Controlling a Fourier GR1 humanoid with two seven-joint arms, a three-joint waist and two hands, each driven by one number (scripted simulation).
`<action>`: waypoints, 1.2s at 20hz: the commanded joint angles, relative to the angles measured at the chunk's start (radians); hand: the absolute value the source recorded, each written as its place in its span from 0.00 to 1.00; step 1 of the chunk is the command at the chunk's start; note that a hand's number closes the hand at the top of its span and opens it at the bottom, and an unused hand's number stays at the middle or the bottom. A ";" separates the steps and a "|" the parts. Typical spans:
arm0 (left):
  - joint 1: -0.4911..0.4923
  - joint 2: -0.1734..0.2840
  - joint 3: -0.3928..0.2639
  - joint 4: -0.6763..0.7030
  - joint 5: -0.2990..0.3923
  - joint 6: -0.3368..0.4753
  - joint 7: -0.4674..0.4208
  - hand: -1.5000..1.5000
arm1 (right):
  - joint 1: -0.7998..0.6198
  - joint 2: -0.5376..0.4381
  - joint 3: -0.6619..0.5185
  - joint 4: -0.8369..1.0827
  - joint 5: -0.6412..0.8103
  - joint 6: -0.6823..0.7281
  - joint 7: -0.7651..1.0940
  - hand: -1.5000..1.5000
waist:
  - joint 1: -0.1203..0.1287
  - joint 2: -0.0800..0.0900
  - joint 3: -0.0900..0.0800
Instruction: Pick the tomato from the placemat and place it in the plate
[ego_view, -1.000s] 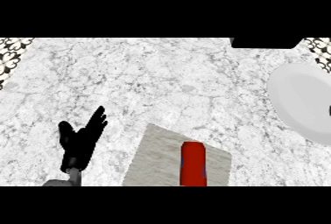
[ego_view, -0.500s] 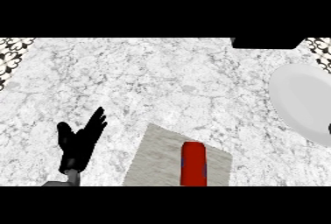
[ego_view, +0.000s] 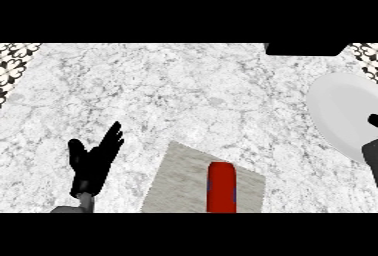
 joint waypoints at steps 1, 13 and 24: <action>0.048 -0.034 -0.031 -0.019 -0.023 0.025 -0.026 0.50 | 0.031 0.026 0.011 -0.098 -0.087 -0.145 -0.112 0.00 | 0.002 -0.005 0.000; 0.006 0.001 0.034 -0.005 0.005 0.007 0.022 0.50 | 0.347 0.149 0.215 -0.649 -0.418 -0.163 -0.205 0.00 | -0.039 -0.018 -0.006; 0.068 0.022 0.058 -0.005 0.016 -0.066 -0.027 0.50 | 0.597 0.318 0.409 -0.893 -0.445 -0.205 -0.313 0.00 | -0.026 -0.014 -0.008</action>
